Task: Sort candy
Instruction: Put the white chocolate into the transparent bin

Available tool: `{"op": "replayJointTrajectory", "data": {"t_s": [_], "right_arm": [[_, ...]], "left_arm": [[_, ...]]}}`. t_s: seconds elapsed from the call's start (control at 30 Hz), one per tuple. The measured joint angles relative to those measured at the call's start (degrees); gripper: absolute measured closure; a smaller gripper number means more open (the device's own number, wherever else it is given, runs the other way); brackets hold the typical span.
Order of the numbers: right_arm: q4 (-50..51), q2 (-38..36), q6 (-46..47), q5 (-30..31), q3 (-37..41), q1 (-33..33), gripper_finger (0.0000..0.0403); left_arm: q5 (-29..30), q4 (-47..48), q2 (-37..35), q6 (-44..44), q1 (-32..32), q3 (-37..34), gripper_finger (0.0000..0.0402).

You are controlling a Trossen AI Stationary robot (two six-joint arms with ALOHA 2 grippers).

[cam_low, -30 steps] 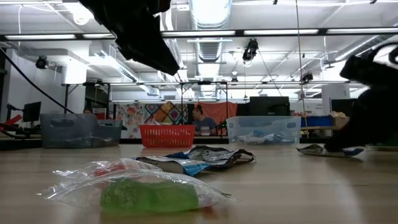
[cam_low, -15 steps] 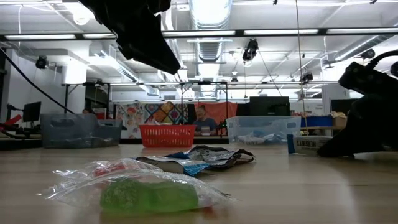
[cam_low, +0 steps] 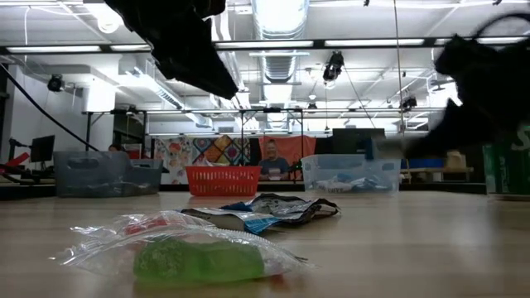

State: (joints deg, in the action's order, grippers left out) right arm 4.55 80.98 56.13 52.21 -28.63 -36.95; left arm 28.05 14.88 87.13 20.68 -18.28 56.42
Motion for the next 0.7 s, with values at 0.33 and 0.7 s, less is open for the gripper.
{"op": "replayJointTrajectory", "data": {"t_s": [0.33,0.7], "right_arm": [[-0.08,-17.54,-24.45,-6.74,-5.74,25.07,0.0384],[0.62,-16.65,-27.67,-27.27,-6.92,57.66,0.0371]], "left_arm": [[-4.06,14.03,-0.15,9.35,-2.09,2.52,0.0267],[-5.11,18.64,-0.15,17.80,-3.98,2.82,0.0267]]}}
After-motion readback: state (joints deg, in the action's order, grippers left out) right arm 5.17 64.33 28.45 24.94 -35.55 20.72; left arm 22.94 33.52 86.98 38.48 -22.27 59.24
